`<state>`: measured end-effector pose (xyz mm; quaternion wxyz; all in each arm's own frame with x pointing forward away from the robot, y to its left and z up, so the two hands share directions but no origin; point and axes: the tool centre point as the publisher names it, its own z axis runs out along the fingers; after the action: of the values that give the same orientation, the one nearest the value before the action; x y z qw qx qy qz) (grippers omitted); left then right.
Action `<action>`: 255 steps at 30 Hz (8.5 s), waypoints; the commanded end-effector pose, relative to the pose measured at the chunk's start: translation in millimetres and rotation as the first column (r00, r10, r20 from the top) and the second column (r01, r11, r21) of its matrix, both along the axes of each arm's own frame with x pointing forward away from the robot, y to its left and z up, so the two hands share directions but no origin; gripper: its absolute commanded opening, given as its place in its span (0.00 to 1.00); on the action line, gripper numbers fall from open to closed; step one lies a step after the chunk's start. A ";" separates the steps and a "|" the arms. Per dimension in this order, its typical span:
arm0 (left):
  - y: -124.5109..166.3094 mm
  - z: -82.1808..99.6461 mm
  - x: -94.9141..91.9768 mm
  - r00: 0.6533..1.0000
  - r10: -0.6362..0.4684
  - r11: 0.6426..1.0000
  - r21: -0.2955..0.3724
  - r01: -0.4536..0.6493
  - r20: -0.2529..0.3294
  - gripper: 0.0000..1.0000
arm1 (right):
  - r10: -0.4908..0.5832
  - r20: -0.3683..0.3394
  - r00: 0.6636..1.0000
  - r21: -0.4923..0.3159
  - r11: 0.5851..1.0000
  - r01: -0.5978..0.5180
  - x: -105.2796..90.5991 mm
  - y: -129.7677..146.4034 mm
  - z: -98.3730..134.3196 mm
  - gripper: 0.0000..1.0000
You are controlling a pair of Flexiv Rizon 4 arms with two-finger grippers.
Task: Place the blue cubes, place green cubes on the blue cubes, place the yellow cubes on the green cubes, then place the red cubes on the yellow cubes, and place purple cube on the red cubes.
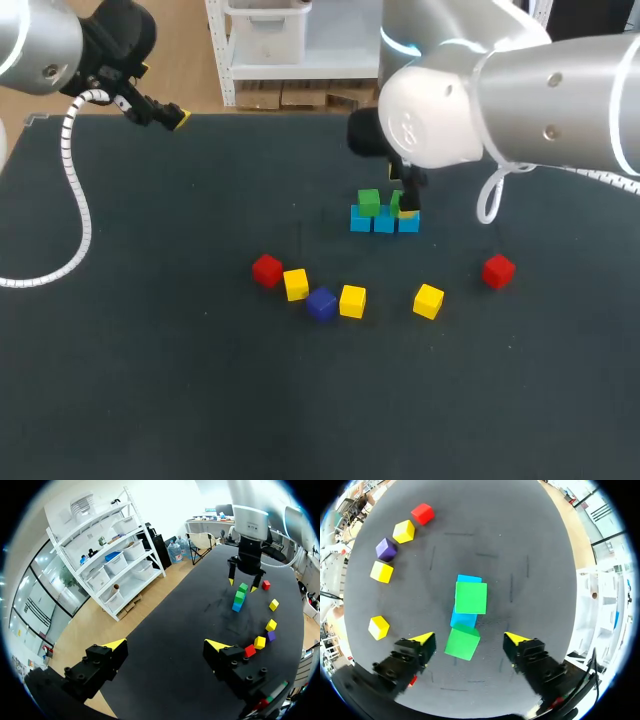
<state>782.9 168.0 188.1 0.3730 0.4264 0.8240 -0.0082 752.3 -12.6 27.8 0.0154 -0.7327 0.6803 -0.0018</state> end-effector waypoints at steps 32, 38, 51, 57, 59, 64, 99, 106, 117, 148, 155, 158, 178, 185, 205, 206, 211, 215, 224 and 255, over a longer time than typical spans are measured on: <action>1.4 -0.4 0.4 1.000 -0.006 1.000 -0.003 0.006 0.001 1.00 | 0.001 -0.010 1.000 0.002 1.000 -0.001 0.1 -1.7 -1.0 0.75; 1.4 -0.4 0.4 1.000 -0.006 1.000 -0.003 0.006 0.001 1.00 | 0.003 -0.005 1.000 0.003 1.000 -0.003 1.6 -1.2 -1.9 0.76; 1.4 -0.4 0.4 1.000 -0.006 1.000 -0.003 0.006 0.001 1.00 | -0.031 0.013 0.999 0.022 0.999 0.031 8.7 -10.7 8.1 1.00; 1.4 -0.4 0.4 1.000 -0.006 1.000 -0.003 0.006 0.001 1.00 | -0.103 0.029 0.994 0.067 0.993 0.101 10.8 -27.5 30.5 1.00; 1.4 -0.4 0.4 1.000 -0.006 1.000 -0.003 0.006 0.001 1.00 | -0.137 0.034 0.990 0.076 0.988 0.134 9.0 -34.3 39.3 1.00; 1.4 -0.4 0.4 1.000 -0.006 1.000 -0.003 0.006 0.001 1.00 | -0.249 0.021 0.968 0.108 0.963 0.246 -2.0 -51.9 56.9 1.00; 1.4 -0.4 0.4 1.000 -0.006 1.000 -0.003 0.006 0.001 1.00 | -0.377 0.044 0.925 0.118 0.922 0.370 -154.5 -41.4 50.1 1.00; 1.4 -0.4 0.4 1.000 -0.006 1.000 -0.003 0.006 0.001 1.00 | -0.381 0.001 0.925 0.107 0.919 0.379 -163.2 -36.2 25.6 1.00; 1.4 -0.4 0.4 1.000 -0.006 1.000 -0.003 0.006 0.001 1.00 | -0.384 -0.029 0.923 0.081 0.919 0.385 -162.0 -30.7 2.9 1.00; 1.4 -0.4 0.4 1.000 -0.006 1.000 -0.003 0.006 0.001 1.00 | -0.088 -0.009 0.996 0.083 0.993 0.089 -172.9 52.1 5.0 1.00; 1.4 -0.4 0.4 1.000 -0.006 1.000 -0.003 0.006 0.001 1.00 | -0.128 -0.033 0.991 0.077 0.989 0.130 -164.0 61.8 -1.3 1.00; 1.4 -0.4 0.4 1.000 -0.006 1.000 -0.003 0.006 0.001 1.00 | -0.150 -0.047 0.988 0.079 0.985 0.153 -162.3 64.1 -3.0 1.00; 1.4 -0.4 0.4 1.000 -0.006 1.000 -0.003 0.006 0.001 1.00 | -0.180 -0.072 0.981 0.076 0.980 0.185 -153.4 76.6 -28.1 1.00; 1.4 -0.4 0.4 1.000 -0.006 1.000 -0.003 0.006 0.001 1.00 | -0.172 -0.068 0.983 0.072 0.982 0.177 -152.8 82.1 -33.2 0.97; 1.4 -0.4 0.4 1.000 -0.006 1.000 -0.003 0.006 0.001 1.00 | -0.126 -0.070 0.990 0.035 0.991 0.128 -155.5 54.9 -6.8 0.00; 1.4 -0.4 0.4 1.000 -0.006 1.000 -0.003 0.006 0.001 1.00 | -0.123 -0.068 0.990 0.037 0.991 0.126 -155.4 53.3 -3.8 0.00; 1.4 -0.4 0.4 1.000 -0.006 1.000 -0.003 0.006 0.001 1.00 | -0.104 -0.060 0.993 0.058 0.993 0.107 -151.3 38.9 23.5 0.00; 1.4 -0.4 0.4 1.000 -0.006 1.000 -0.003 0.006 0.001 1.00 | -0.098 -0.037 0.994 0.074 0.992 0.101 -143.7 28.6 45.6 0.00; 1.4 -0.4 0.4 1.000 -0.006 1.000 -0.003 0.006 0.001 1.00 | -0.051 0.045 0.998 0.078 0.996 0.047 -114.2 20.7 72.7 0.00; 1.4 -0.4 0.4 1.000 -0.006 1.000 -0.003 0.006 0.001 1.00 | -0.057 -0.014 0.998 0.008 0.998 0.057 -15.3 32.1 38.8 0.00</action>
<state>782.9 168.0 188.1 0.3730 0.4264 0.8240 -0.0082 728.3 15.9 70.1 0.0324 -0.7123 0.7011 -0.0078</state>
